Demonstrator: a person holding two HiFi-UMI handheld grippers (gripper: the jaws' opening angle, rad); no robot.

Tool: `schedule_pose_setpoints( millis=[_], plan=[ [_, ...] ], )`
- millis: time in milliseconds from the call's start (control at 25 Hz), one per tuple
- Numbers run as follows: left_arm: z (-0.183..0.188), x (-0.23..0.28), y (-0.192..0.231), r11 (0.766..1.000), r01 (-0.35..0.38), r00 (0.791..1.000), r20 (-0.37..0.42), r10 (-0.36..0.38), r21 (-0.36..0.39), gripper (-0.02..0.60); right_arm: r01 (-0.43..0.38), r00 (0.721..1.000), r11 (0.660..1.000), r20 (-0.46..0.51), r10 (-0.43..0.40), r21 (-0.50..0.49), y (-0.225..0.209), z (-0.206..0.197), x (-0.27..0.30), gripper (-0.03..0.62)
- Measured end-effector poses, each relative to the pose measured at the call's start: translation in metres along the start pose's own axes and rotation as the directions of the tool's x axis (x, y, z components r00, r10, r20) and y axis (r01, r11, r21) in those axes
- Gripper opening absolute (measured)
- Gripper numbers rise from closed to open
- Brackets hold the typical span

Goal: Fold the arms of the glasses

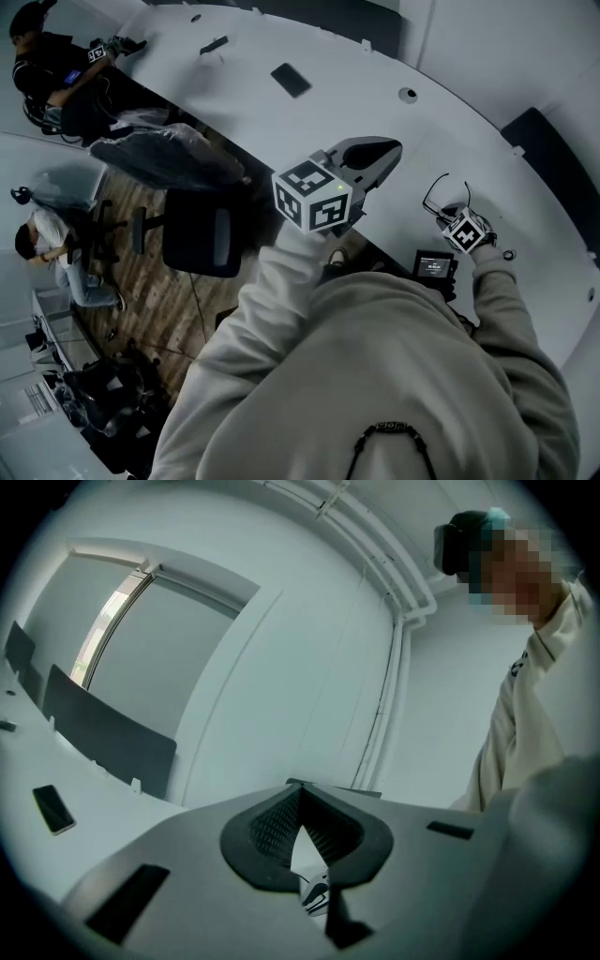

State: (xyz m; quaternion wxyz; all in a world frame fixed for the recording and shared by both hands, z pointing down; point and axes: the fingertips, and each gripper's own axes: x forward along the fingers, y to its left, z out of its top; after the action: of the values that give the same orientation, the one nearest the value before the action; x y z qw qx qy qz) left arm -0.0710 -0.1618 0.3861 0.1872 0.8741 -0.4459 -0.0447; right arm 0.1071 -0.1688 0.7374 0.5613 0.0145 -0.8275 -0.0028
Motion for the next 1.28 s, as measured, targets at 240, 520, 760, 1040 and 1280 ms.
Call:
schedule_pose_setpoints(
  millis=[240,520,760,1040,1280],
  plan=[
    [0.0,-0.01,0.001,1.0,-0.016,1.0,0.005,0.016,-0.001,0.005,-0.01,0.998,0.998,-0.058,0.007,-0.06,0.007,0.003,0.012,0.057],
    [-0.001,-0.001,-0.008,1.0,0.024,1.0,0.002,-0.024,0.006,0.005,0.008,1.0,1.0,0.018,-0.008,-0.026,0.006,0.017,-0.01,0.04],
    [0.001,0.005,-0.015,0.998,0.064,0.998,-0.004,-0.064,0.007,0.005,0.034,0.993,0.999,0.108,-0.037,0.03,0.001,0.033,-0.049,0.038],
    [0.007,0.015,-0.024,0.992,0.126,0.992,-0.017,-0.125,0.023,0.005,0.047,0.972,0.994,0.224,-0.068,0.099,-0.004,0.059,-0.095,0.038],
    [0.018,0.023,-0.027,0.982,0.187,0.982,-0.02,-0.187,0.025,0.005,0.02,0.937,0.986,0.341,-0.077,0.166,0.001,0.087,-0.148,0.038]
  ],
)
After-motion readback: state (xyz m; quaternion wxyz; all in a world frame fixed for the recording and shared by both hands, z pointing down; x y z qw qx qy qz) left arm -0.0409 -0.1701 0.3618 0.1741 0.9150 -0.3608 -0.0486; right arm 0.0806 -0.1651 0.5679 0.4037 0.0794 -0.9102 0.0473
